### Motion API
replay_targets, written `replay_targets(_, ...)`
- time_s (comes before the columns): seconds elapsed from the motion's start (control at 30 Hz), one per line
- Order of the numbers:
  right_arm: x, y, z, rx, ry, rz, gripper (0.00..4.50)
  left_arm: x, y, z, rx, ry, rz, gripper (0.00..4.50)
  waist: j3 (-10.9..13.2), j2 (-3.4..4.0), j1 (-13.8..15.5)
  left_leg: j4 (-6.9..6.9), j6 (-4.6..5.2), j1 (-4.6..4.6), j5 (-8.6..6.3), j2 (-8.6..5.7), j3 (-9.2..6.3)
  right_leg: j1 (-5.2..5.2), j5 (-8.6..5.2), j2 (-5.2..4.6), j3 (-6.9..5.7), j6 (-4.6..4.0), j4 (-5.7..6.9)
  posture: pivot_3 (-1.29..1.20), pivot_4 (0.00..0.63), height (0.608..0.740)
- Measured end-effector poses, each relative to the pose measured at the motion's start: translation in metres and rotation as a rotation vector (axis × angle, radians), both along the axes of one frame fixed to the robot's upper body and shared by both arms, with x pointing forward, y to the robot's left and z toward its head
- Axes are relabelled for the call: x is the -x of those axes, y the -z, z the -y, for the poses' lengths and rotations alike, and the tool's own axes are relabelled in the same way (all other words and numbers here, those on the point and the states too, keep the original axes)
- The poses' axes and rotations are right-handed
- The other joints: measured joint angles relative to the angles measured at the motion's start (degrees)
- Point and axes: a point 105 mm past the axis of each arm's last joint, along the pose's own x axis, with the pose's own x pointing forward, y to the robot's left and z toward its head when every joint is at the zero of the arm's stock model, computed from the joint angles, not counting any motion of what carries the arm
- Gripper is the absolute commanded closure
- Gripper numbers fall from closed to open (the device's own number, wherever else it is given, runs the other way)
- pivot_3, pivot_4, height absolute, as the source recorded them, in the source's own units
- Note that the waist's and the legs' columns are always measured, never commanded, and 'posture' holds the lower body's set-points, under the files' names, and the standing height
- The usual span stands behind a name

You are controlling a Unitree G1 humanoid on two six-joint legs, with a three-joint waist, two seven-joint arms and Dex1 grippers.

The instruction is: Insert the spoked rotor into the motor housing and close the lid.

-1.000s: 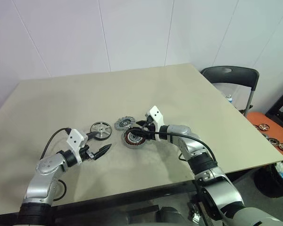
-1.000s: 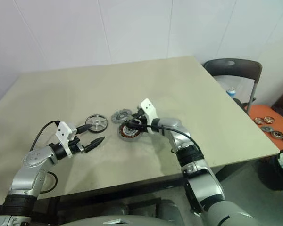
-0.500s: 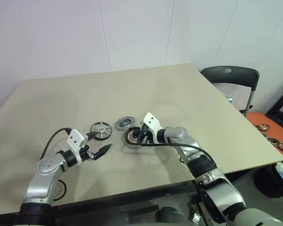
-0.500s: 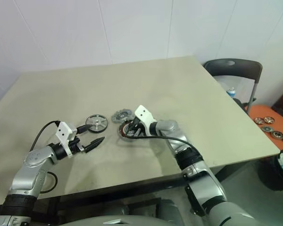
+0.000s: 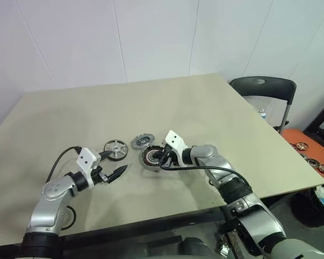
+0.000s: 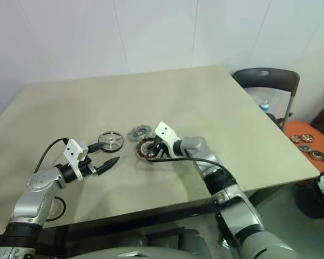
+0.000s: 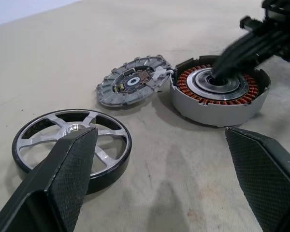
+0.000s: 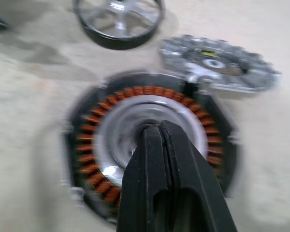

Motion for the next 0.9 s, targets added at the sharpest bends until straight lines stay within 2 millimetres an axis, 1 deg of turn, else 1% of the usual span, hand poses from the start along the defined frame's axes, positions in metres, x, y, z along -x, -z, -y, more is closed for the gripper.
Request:
replay_targets(0.03,-0.001,0.000,-0.001,-0.017,0.015,-0.006,4.47,-0.002,-0.002,0.000,0.049,-0.028,0.005,0.00,0.0,-0.01,0.1,0.01,0.00,-0.03,0.00,0.00,0.00,-0.03,0.00,0.00,0.00,0.00,0.01,0.00,0.000,0.740)
replay_targets(0.07,-0.003,0.001,-0.002,-0.030,0.037,-0.012,4.47,-0.006,-0.006,-0.002,0.133,-0.074,0.009,0.00,0.0,-0.02,0.1,0.02,0.00,-0.03,0.00,0.00,0.00,-0.03,0.00,0.00,0.00,0.00,0.01,0.00,0.000,0.740)
replay_targets(0.13,-0.006,0.001,-0.002,-0.037,0.057,-0.009,4.47,-0.009,-0.012,-0.007,0.227,-0.125,0.004,0.00,0.0,-0.05,0.1,0.02,-0.01,-0.06,0.00,0.00,-0.01,-0.06,0.00,0.00,0.00,0.00,0.01,0.00,0.000,0.740)
replay_targets(0.27,-0.011,0.001,0.003,-0.043,0.092,0.007,4.47,-0.001,-0.009,-0.026,0.444,-0.223,-0.093,0.00,0.0,-0.04,-0.2,0.00,0.02,-0.11,-0.01,0.00,0.00,-0.11,0.00,0.00,0.02,0.00,-0.02,0.00,0.000,0.740)
replay_targets(0.33,-0.013,0.000,0.004,-0.044,0.101,0.012,4.47,0.003,-0.003,-0.036,0.528,-0.283,-0.169,0.00,0.0,-0.04,-0.2,0.00,0.02,-0.11,-0.01,0.00,0.00,-0.11,0.00,0.00,0.02,0.00,-0.01,0.00,0.000,0.740)
replay_targets(0.4,-0.013,0.000,0.004,-0.045,0.102,0.014,4.47,0.004,0.004,-0.040,0.558,-0.326,-0.225,0.00,0.0,-0.04,-0.2,0.02,0.01,-0.10,-0.01,0.00,0.00,-0.10,0.00,0.00,0.01,0.00,0.01,0.00,0.000,0.740)
replay_targets(0.5,-0.013,-0.001,0.002,-0.051,0.100,0.026,4.47,-0.001,0.026,-0.046,0.595,-0.463,-0.339,0.00,0.0,-0.06,0.1,0.05,-0.02,-0.06,0.01,0.00,-0.03,-0.05,0.00,0.01,0.00,0.00,0.03,0.00,0.000,0.740)
replay_targets(0.53,-0.013,-0.001,0.001,-0.054,0.099,0.027,4.47,-0.003,0.029,-0.046,0.609,-0.481,-0.356,0.00,0.0,-0.08,0.2,0.05,-0.02,-0.06,0.01,0.00,-0.04,-0.05,0.00,0.01,0.00,0.00,0.03,0.00,0.000,0.740)
replay_targets(0.6,-0.013,-0.001,0.000,-0.056,0.099,0.028,4.47,-0.010,0.026,-0.042,0.626,-0.490,-0.378,0.00,0.0,-0.08,0.3,0.07,-0.04,-0.06,0.02,-0.01,-0.07,-0.01,0.00,-0.01,0.00,0.00,0.03,0.00,0.000,0.740)
replay_targets(0.73,-0.014,-0.003,0.000,-0.061,0.098,0.039,4.47,-0.026,0.027,-0.025,0.680,-0.487,-0.430,0.00,0.0,-0.08,0.3,0.07,-0.04,-0.06,0.02,-0.04,-0.07,-0.01,0.01,-0.02,0.00,0.00,0.02,0.00,0.000,0.740)
replay_targets(0.83,-0.015,-0.004,-0.001,-0.063,0.098,0.043,4.47,-0.038,0.026,-0.017,0.719,-0.489,-0.454,0.00,0.0,-0.07,0.4,0.08,-0.06,-0.05,0.03,-0.05,-0.09,0.01,0.01,-0.04,-0.01,0.00,0.03,0.00,0.000,0.740)
replay_targets(0.9,-0.015,-0.005,-0.002,-0.066,0.103,0.049,4.50,-0.046,0.027,-0.014,0.769,-0.501,-0.473,0.39,0.0,-0.05,0.5,0.10,-0.07,-0.01,0.04,-0.07,-0.12,0.09,0.01,-0.06,-0.04,0.00,0.03,0.00,0.000,0.740)
